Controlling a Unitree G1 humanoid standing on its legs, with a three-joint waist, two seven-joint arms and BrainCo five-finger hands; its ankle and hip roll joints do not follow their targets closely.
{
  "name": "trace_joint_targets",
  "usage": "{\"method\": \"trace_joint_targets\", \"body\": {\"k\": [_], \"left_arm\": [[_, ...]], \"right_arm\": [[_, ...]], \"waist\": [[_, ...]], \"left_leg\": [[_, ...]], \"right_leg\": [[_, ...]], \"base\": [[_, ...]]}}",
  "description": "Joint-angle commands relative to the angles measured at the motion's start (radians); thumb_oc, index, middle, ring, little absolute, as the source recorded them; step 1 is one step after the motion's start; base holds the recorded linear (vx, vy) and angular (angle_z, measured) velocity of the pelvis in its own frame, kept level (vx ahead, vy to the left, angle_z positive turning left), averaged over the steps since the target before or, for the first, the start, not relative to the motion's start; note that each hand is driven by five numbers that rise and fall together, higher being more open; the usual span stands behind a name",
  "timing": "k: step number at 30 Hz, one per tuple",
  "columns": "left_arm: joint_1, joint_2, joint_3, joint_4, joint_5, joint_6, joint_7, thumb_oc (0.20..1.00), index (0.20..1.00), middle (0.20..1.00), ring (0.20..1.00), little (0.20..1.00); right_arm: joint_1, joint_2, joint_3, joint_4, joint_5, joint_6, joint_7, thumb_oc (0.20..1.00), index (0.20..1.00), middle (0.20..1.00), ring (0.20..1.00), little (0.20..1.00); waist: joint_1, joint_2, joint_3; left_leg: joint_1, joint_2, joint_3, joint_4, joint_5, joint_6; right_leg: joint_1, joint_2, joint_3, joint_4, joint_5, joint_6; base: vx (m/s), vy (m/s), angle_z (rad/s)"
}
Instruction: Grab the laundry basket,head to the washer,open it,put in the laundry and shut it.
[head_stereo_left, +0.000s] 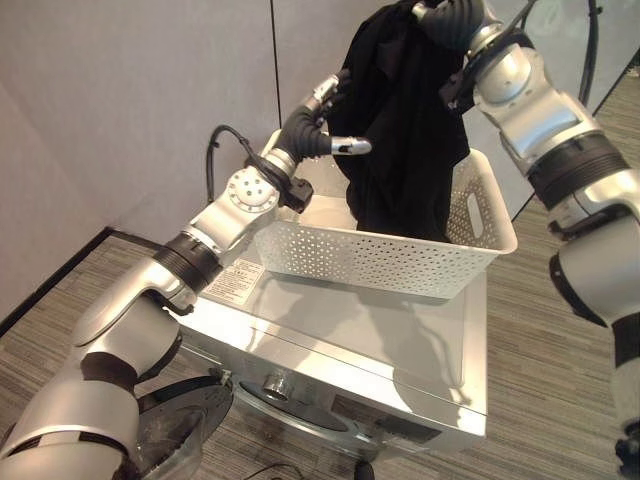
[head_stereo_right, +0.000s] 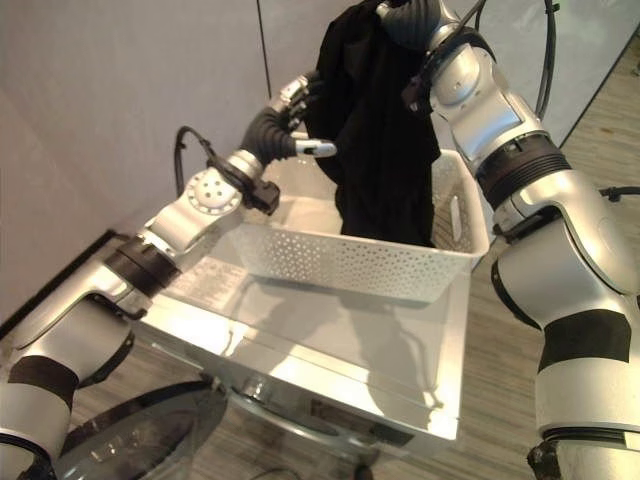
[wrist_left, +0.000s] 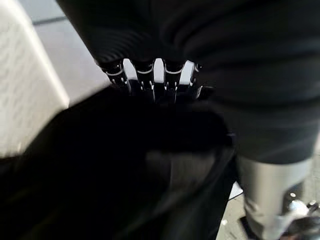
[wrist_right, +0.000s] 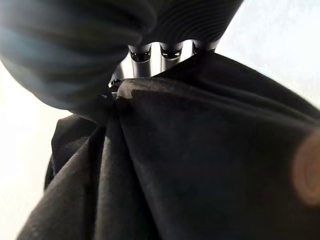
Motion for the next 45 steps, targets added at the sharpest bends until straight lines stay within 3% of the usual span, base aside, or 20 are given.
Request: {"method": "trace_joint_targets", "body": {"k": [1,7,15,21,36,37,38,44,45], "left_arm": [[-0.134,-0.021,-0.022,0.139,-0.009,-0.021,0.008,1.000,1.000,1.000,1.000,1.000],[-0.162,-0.146,-0.011,0.259,0.049,-0.008,0.027,1.000,1.000,1.000,1.000,1.000],[-0.204,-0.231,-0.011,0.346,0.025,0.005,0.019,1.000,1.000,1.000,1.000,1.000],[-0.228,-0.273,0.010,0.411,0.029,0.012,0.031,1.000,1.000,1.000,1.000,1.000],[-0.198,-0.333,0.082,0.390,-0.076,-0.018,0.036,1.000,1.000,1.000,1.000,1.000],[-0.194,-0.334,0.088,0.392,-0.077,-0.019,0.040,0.511,0.511,0.511,0.511,0.511],[-0.189,-0.334,0.097,0.391,-0.077,-0.021,0.046,0.200,0.200,0.200,0.200,0.200],[-0.117,-0.280,0.137,0.341,-0.015,-0.047,0.074,0.200,0.200,0.200,0.200,0.200],[-0.109,-0.267,0.143,0.332,-0.009,-0.052,0.079,0.200,0.200,0.200,0.200,0.200]], "right_arm": [[-0.182,-0.009,0.029,0.099,0.042,-0.025,-0.050,0.200,0.200,0.200,0.200,0.200],[-0.204,0.024,0.034,0.083,0.066,-0.030,-0.054,0.200,0.200,0.200,0.200,0.200],[-0.207,0.071,0.024,0.058,0.089,-0.035,-0.060,0.200,0.200,0.200,0.200,0.200],[-0.211,0.097,0.008,0.021,0.125,-0.044,-0.069,0.200,0.200,0.200,0.200,0.200],[-0.149,0.200,-0.117,-0.080,0.254,-0.103,-0.120,0.200,0.200,0.200,0.200,0.200],[-0.144,0.204,-0.124,-0.089,0.262,-0.107,-0.123,0.200,0.200,0.200,0.200,0.200],[-0.140,0.207,-0.129,-0.100,0.261,-0.108,-0.125,0.200,0.200,0.200,0.200,0.200],[-0.078,0.168,-0.135,-0.251,0.256,-0.136,-0.124,0.200,0.200,0.200,0.200,0.200],[-0.071,0.160,-0.136,-0.271,0.265,-0.141,-0.120,0.244,0.244,0.244,0.244,0.244]], "waist": [[0.012,-0.040,-0.082],[-0.005,-0.040,-0.082],[-0.028,-0.034,-0.087],[-0.045,-0.030,-0.088],[-0.082,-0.017,-0.090],[-0.083,-0.017,-0.088],[-0.084,-0.017,-0.087],[-0.090,-0.023,-0.077],[-0.091,-0.024,-0.077]], "left_leg": [[0.017,0.010,0.048,-0.012,-0.022,0.014],[0.017,0.014,0.055,-0.013,-0.022,0.012],[0.023,0.017,0.067,-0.013,-0.028,0.011],[0.028,0.021,0.081,-0.013,-0.032,0.012],[0.037,0.020,0.108,-0.013,-0.042,0.015],[0.037,0.019,0.108,-0.013,-0.042,0.016],[0.038,0.019,0.110,-0.013,-0.041,0.016],[0.042,0.019,0.122,-0.013,-0.042,0.018],[0.042,0.019,0.124,-0.013,-0.043,0.018]], "right_leg": [[0.065,-0.071,0.014,0.044,-0.097,0.081],[0.061,-0.070,0.022,0.039,-0.095,0.082],[0.058,-0.066,0.036,0.036,-0.092,0.084],[0.055,-0.065,0.049,0.035,-0.091,0.084],[0.047,-0.067,0.077,0.034,-0.087,0.086],[0.047,-0.067,0.078,0.034,-0.086,0.085],[0.045,-0.066,0.079,0.035,-0.086,0.085],[0.041,-0.065,0.089,0.034,-0.082,0.084],[0.042,-0.065,0.089,0.033,-0.083,0.083]], "base": [[0.00,0.000,0.00],[0.00,-0.002,-0.02],[0.00,-0.002,-0.06],[0.01,0.001,-0.09],[0.01,-0.002,-0.07],[0.00,0.000,0.00],[0.00,0.000,0.00],[0.00,-0.007,-0.11],[0.00,-0.012,-0.05]]}}
